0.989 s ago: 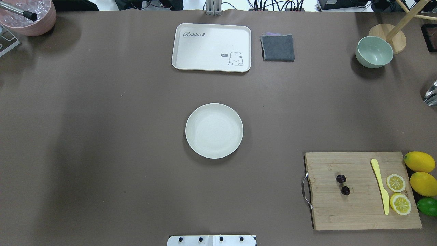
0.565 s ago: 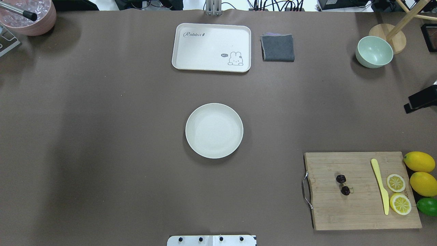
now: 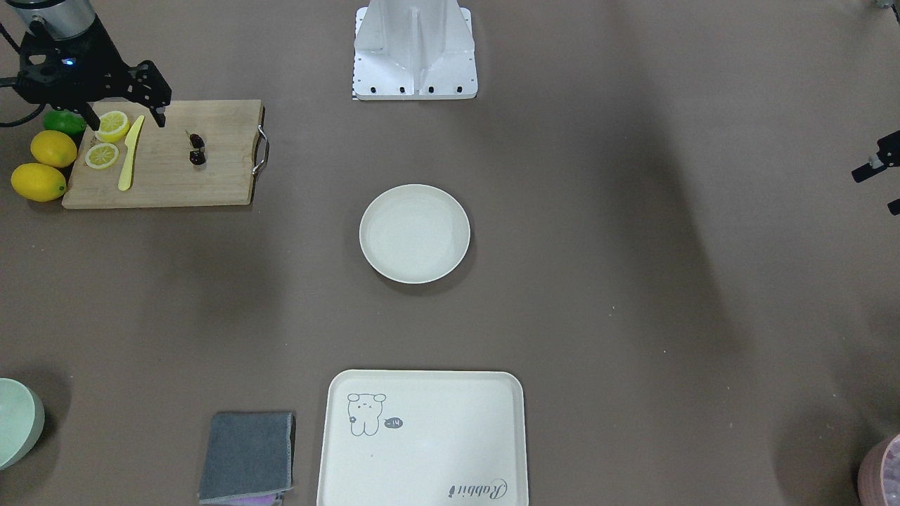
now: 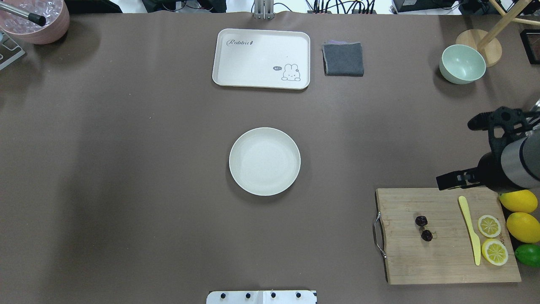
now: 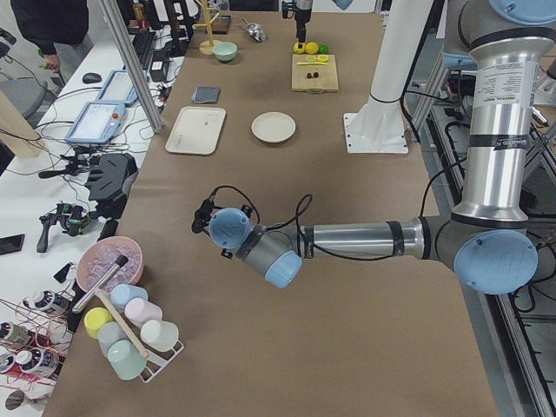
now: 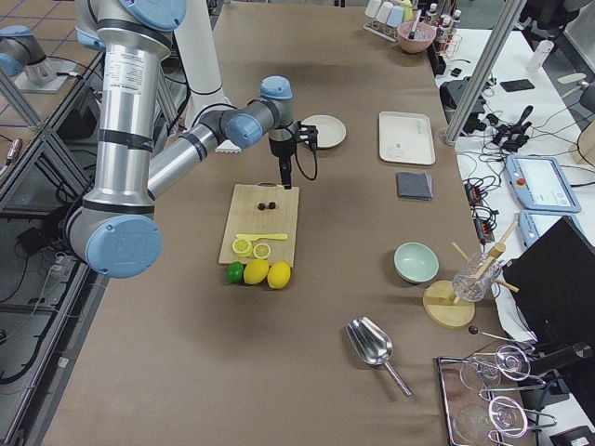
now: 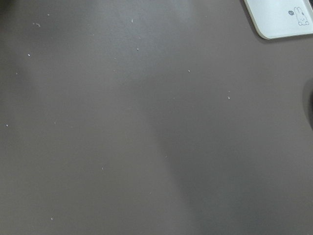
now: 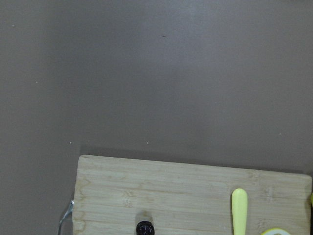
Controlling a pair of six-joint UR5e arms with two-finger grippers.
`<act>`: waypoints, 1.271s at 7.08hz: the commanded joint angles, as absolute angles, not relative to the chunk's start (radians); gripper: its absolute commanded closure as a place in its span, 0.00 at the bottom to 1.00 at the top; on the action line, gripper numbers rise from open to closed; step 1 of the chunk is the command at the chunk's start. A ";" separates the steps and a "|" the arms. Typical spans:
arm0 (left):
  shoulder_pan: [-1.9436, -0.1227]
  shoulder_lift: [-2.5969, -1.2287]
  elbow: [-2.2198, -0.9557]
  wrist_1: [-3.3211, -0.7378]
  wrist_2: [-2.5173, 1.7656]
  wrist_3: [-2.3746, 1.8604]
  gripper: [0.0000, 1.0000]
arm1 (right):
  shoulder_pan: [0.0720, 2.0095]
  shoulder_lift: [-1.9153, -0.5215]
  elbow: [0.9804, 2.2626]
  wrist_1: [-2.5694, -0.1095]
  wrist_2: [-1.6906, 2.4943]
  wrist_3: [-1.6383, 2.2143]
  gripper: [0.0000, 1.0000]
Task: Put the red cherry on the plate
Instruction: 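Move the right gripper over the dark red cherries on the cutting board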
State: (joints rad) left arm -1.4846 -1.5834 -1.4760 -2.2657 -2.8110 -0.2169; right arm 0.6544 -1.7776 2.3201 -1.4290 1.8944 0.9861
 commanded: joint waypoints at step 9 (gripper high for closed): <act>-1.491 -1.563 -1.479 -2.267 -2.809 -0.218 0.02 | 0.440 -1.848 2.166 -1.166 1.707 1.172 0.01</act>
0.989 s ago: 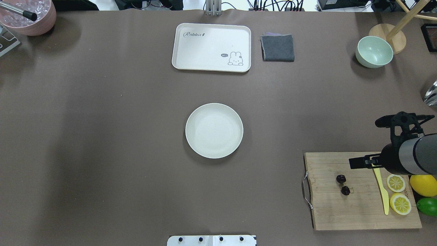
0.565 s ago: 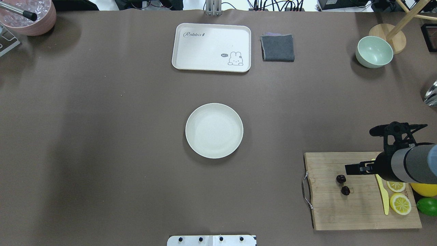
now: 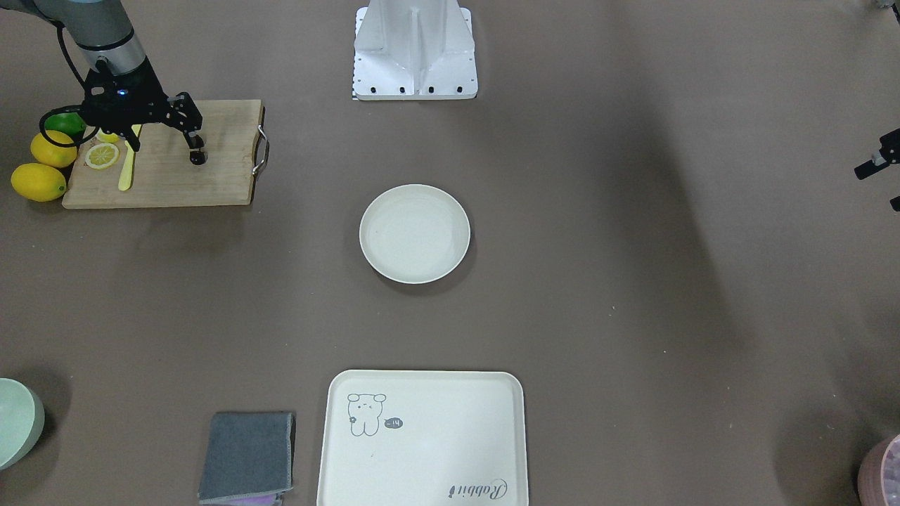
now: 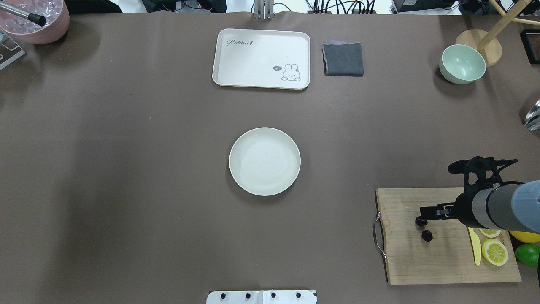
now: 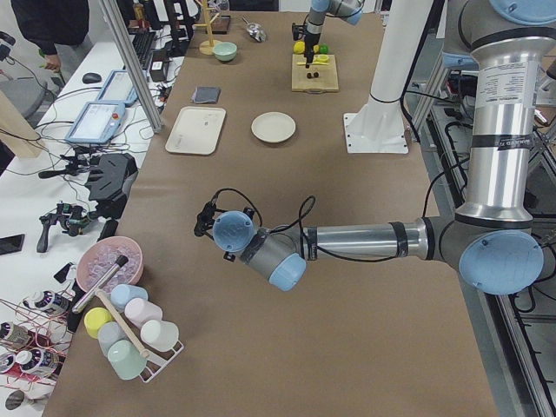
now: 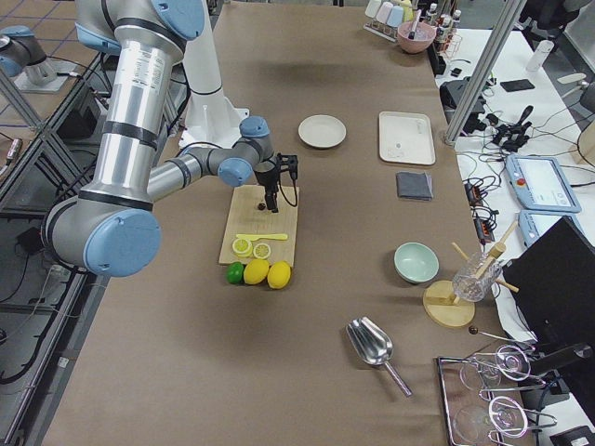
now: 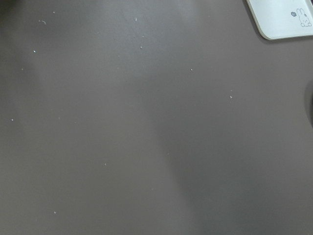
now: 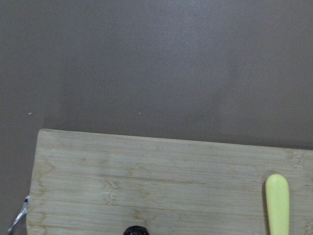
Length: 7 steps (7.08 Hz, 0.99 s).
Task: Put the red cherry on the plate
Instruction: 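Lower the right gripper and grasp the dark red cherries by their stems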
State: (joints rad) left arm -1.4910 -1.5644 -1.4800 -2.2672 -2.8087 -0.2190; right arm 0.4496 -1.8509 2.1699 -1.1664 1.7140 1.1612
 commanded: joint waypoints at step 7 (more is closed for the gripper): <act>-1.493 -1.562 -1.474 -2.266 -2.793 -0.219 0.02 | 0.278 -1.852 2.152 -1.157 1.576 1.321 0.54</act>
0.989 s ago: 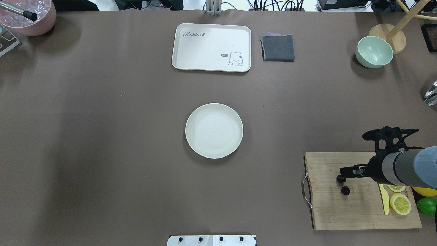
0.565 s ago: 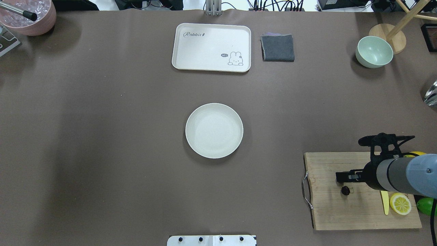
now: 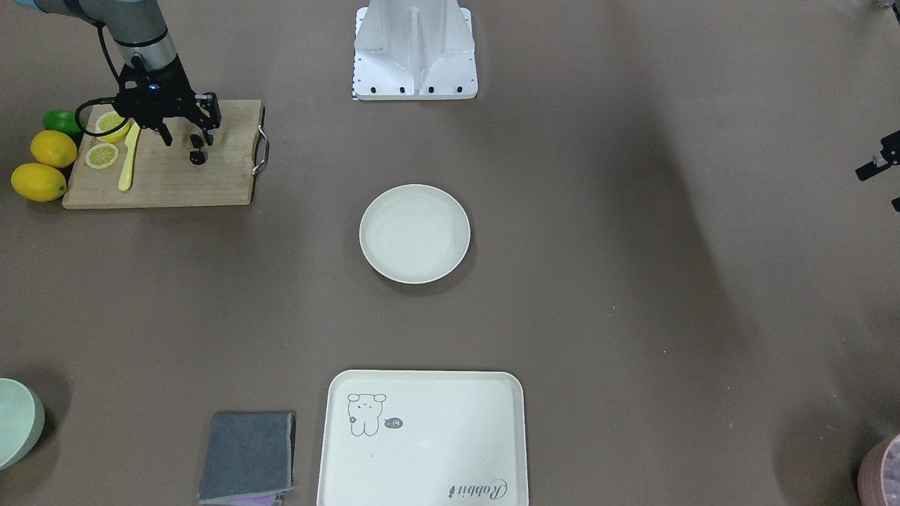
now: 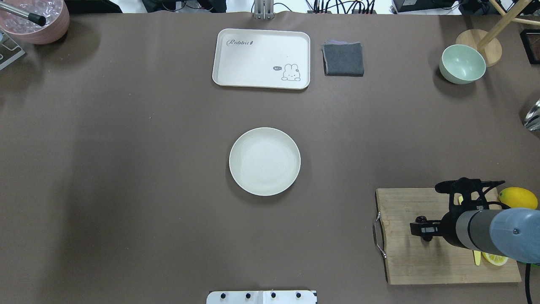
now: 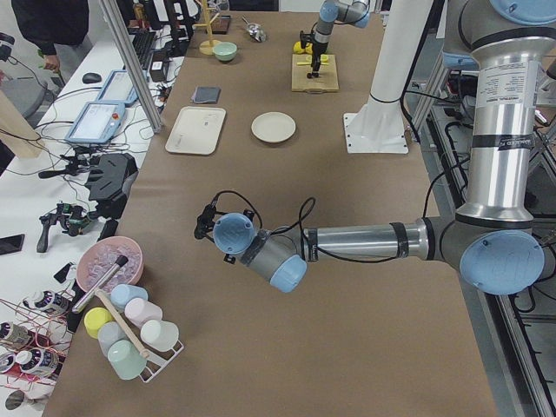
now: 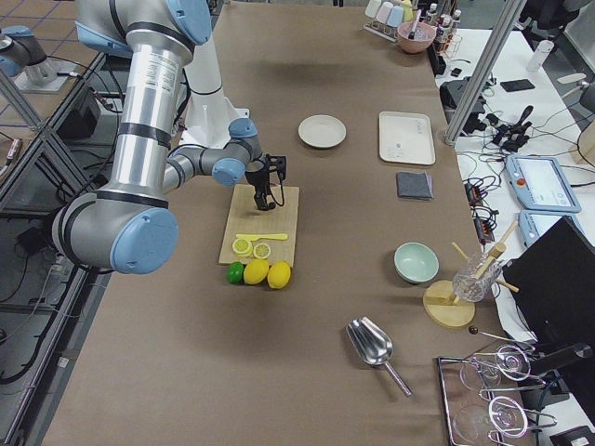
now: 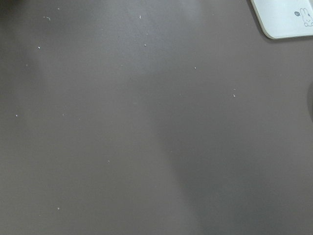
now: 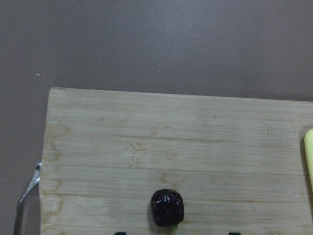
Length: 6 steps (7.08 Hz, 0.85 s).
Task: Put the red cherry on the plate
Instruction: 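Lower the right gripper and grasp the dark red cherries by their stems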
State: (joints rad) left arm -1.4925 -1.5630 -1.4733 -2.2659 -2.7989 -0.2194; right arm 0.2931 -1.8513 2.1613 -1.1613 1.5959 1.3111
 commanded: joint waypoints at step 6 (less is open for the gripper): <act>-1.489 -1.562 -1.476 -2.266 -2.786 -0.244 0.02 | 0.267 -1.850 2.158 -1.157 1.552 1.324 1.00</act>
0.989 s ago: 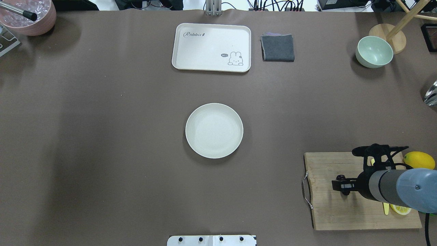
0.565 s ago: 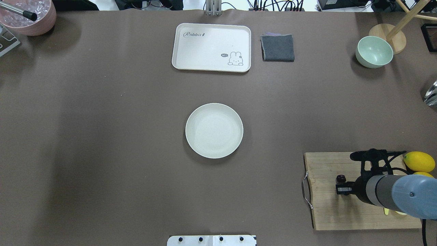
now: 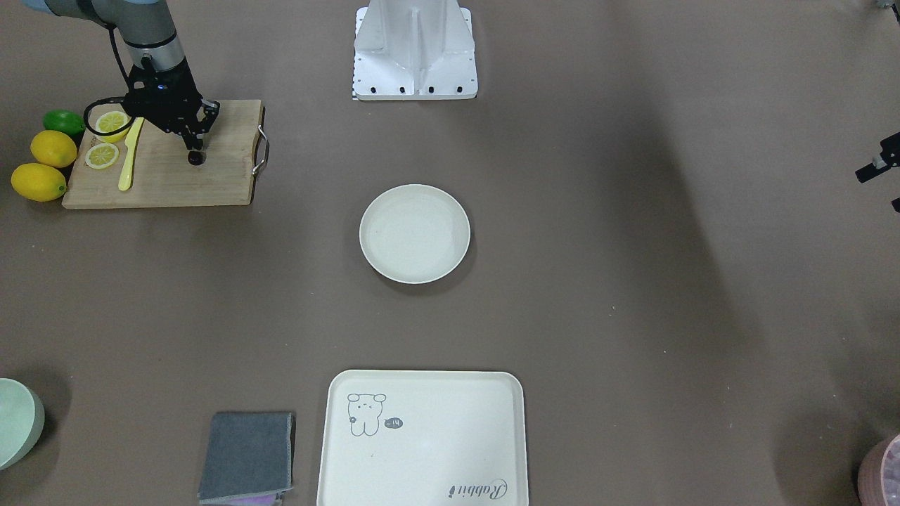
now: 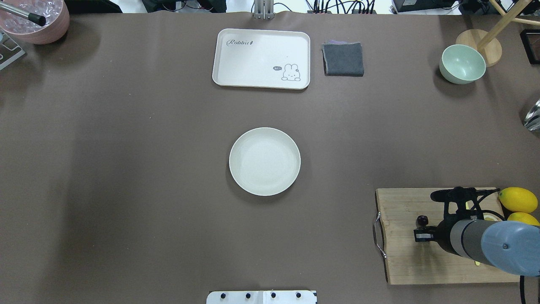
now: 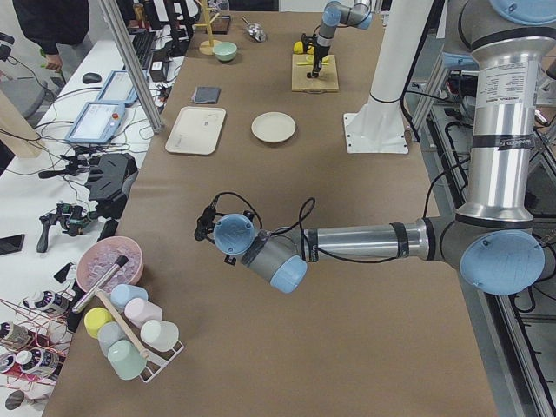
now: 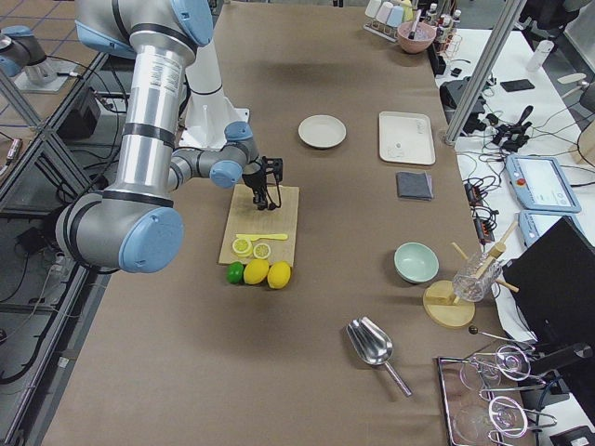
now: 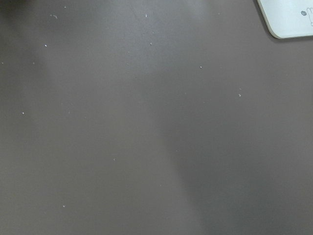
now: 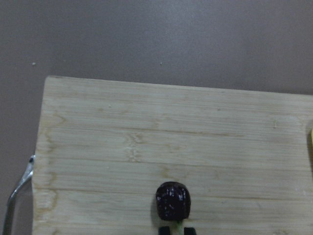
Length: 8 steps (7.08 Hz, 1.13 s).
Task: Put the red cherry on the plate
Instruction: 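Lower the right gripper and grasp the dark red cherries by their stems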
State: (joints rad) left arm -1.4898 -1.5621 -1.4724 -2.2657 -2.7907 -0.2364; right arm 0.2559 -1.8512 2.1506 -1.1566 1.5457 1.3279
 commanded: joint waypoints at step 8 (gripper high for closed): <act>-1.491 -1.560 -1.471 -2.266 -2.766 -0.256 0.02 | 0.908 -1.068 2.378 -2.299 2.125 0.920 1.00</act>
